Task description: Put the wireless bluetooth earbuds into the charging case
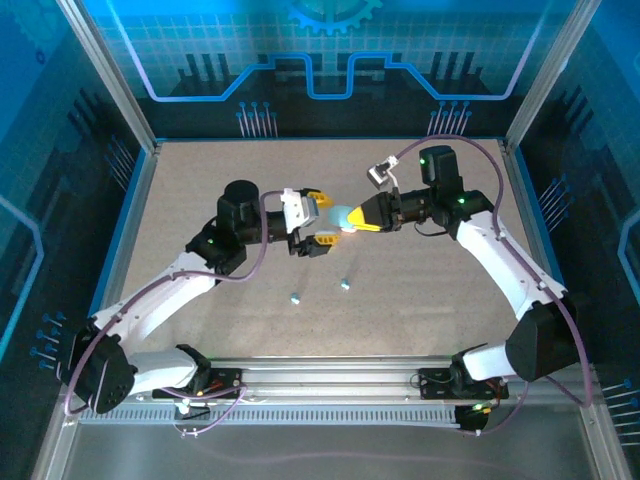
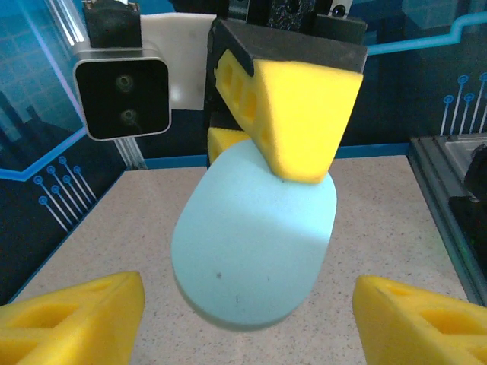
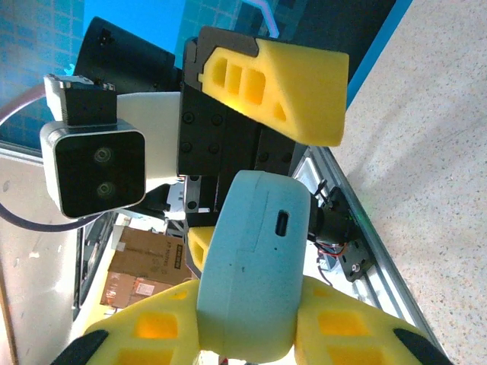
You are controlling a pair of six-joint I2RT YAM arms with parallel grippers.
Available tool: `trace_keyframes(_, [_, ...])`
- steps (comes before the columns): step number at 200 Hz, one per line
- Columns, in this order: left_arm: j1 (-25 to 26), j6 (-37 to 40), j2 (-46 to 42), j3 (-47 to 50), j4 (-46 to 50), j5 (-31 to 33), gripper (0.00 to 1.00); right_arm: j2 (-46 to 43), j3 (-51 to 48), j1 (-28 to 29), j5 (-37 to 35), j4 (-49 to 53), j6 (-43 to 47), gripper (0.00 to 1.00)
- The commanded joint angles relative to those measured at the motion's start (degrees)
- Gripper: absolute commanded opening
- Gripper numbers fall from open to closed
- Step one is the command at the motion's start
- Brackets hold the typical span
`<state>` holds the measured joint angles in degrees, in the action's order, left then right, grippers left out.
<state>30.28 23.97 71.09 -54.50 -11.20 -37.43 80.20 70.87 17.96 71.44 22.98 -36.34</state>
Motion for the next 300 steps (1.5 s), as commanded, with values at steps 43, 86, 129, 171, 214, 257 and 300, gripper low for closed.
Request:
trace_keyframes(43, [2.15, 0.02, 2.71, -3.85, -0.14, -4.05, 0.59, 1.53, 1.9, 1.36, 1.69, 2.03, 1.54, 0.26])
trace_keyframes(86, [2.32, 0.41, 2.32, -4.12, 3.07, -1.85, 0.36, 0.84, 2.21, 1.09, -0.14, 3.2, 2.68, 0.31])
trace_keyframes(129, [2.36, -1.07, 1.33, -5.91, 10.34, 1.08, 0.29, -2.09, 4.49, 0.72, -17.91, 13.4, 9.67, 0.52])
trace_keyframes(171, [4.22, -1.49, 2.68, -10.94, 20.48, 4.08, 0.29, -7.38, -0.09, 2.24, -32.04, 10.83, 9.87, 0.58])
trace_keyframes(214, [5.37, -1.75, 3.99, -12.79, 21.4, 5.08, 0.29, -2.63, 1.44, 2.65, -19.53, 10.06, 4.14, 0.61])
trace_keyframes(257, [5.65, -1.46, 5.53, -15.27, 24.17, 6.5, 0.31, -1.87, -0.75, 3.14, -13.44, 5.72, 0.07, 0.41])
trace_keyframes(300, [5.58, -1.2, 7.09, -17.2, 27.15, 7.54, 0.31, -1.54, -2.05, 3.09, -11.39, 5.23, -0.69, 0.47])
